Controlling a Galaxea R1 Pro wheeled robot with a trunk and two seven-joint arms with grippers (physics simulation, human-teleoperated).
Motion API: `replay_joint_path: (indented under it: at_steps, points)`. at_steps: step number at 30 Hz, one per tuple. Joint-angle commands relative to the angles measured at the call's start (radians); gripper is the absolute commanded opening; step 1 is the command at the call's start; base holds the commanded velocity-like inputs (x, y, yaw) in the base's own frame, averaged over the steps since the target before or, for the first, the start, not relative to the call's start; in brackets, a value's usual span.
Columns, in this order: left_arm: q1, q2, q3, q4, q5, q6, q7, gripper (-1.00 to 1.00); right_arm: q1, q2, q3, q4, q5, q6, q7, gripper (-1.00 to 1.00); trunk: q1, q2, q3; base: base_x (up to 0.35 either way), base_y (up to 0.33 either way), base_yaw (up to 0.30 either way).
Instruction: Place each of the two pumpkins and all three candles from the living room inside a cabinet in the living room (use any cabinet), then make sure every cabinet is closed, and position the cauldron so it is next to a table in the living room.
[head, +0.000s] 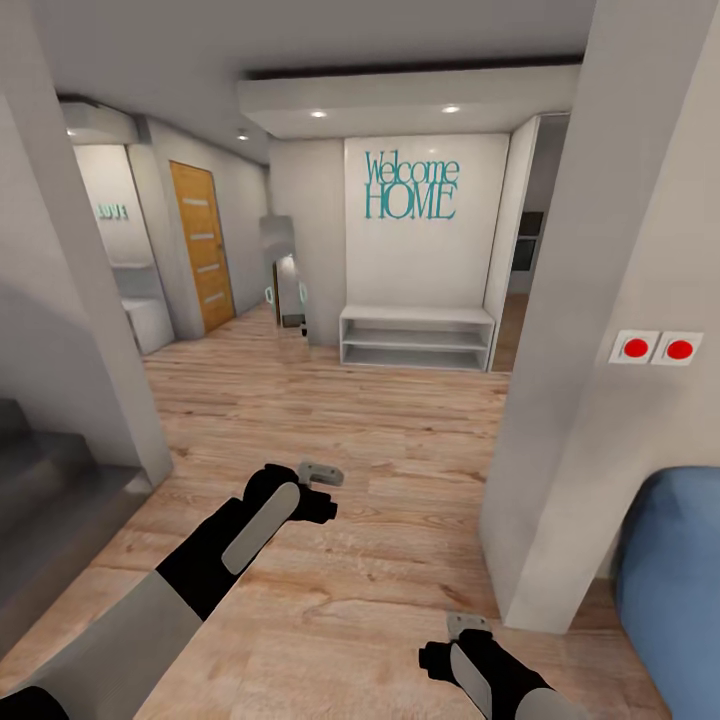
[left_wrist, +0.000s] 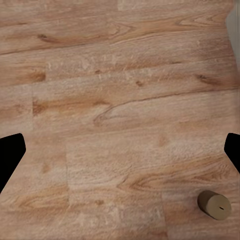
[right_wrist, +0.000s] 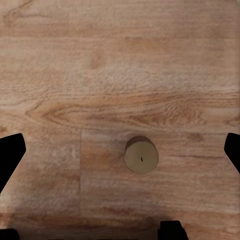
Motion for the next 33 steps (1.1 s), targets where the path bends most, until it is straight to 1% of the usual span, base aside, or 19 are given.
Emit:
replay_joint_path:
  at_steps: [1, 8, 16, 33]
  points:
    - [-0.001, 0.001, -0.003, -0.005, 0.010, 0.002, 0.010, 1.00, 0.000, -0.001, 0.008, -0.002, -0.010, -0.002, -0.008, 1.00, 0.004, -0.008, -0.004, 0.000, 0.000, 0.000]
    - [0.000, 0.002, -0.001, -0.036, 0.015, 0.035, 0.010, 1.00, 0.000, -0.001, 0.008, -0.002, -0.011, -0.032, -0.008, 1.00, 0.031, -0.057, -0.026, 0.000, 0.000, 0.000]
    - [0.001, 0.003, -0.001, -0.059, 0.020, 0.035, 0.010, 1.00, 0.000, -0.001, 0.008, -0.001, -0.011, -0.032, -0.008, 1.00, 0.061, -0.113, -0.051, 0.000, 0.000, 0.000]
    - [0.000, 0.001, -0.003, -0.060, 0.021, 0.035, 0.012, 1.00, 0.000, -0.008, 0.008, 0.000, -0.011, -0.028, -0.008, 1.00, 0.127, -0.232, -0.105, 0.000, 0.000, 0.000]
